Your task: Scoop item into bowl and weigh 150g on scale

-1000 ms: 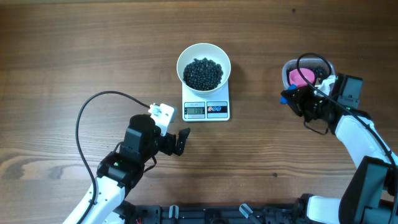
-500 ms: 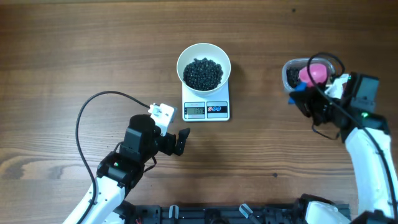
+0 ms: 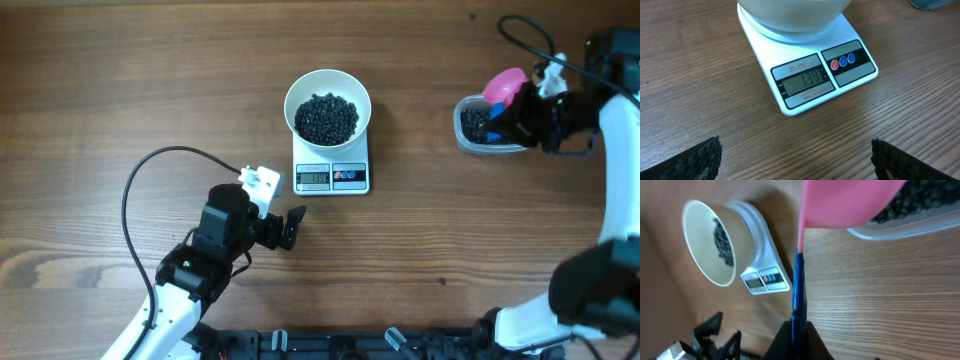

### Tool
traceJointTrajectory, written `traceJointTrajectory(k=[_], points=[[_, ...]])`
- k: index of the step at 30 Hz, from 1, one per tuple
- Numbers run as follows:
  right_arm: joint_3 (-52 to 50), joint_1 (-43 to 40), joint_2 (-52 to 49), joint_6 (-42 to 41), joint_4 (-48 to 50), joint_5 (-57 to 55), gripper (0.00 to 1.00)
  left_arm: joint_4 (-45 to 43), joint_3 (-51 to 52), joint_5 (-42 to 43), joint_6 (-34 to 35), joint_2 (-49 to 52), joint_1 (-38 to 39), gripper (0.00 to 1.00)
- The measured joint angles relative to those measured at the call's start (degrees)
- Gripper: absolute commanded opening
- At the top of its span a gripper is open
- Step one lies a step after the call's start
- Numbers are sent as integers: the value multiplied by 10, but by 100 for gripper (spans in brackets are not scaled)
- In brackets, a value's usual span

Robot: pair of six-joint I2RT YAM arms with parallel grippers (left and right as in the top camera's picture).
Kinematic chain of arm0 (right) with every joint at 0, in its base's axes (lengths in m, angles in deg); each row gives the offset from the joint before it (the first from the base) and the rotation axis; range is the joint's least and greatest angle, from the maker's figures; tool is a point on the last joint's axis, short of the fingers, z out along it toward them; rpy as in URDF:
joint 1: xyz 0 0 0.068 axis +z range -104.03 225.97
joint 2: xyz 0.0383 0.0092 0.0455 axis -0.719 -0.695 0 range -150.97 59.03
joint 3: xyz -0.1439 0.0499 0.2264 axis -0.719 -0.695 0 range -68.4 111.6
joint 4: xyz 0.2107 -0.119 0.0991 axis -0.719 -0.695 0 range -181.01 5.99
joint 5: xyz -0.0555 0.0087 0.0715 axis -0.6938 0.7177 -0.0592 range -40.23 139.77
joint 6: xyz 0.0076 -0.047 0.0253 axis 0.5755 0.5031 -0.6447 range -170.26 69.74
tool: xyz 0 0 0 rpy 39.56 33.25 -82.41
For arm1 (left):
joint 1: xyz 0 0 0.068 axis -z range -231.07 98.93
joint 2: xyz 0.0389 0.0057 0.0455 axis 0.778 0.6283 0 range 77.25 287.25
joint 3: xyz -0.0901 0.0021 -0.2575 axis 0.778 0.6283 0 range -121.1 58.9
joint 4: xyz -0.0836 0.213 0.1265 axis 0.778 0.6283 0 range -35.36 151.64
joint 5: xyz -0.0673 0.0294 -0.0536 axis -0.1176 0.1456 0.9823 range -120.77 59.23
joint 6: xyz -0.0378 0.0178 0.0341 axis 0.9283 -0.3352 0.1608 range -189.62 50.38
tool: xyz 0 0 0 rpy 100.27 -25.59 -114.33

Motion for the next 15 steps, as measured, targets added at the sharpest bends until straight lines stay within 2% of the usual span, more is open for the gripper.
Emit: traceJointTrajectory(k=[5,12,15], points=[[2,0,-91,47,-21,-46,4,0,0,0,0,0,0,100],[2,0,-92,112,-16,-327,4,0,0,0,0,0,0,100],[2,1,-92,161,29,-370,4,0,0,0,0,0,0,100]])
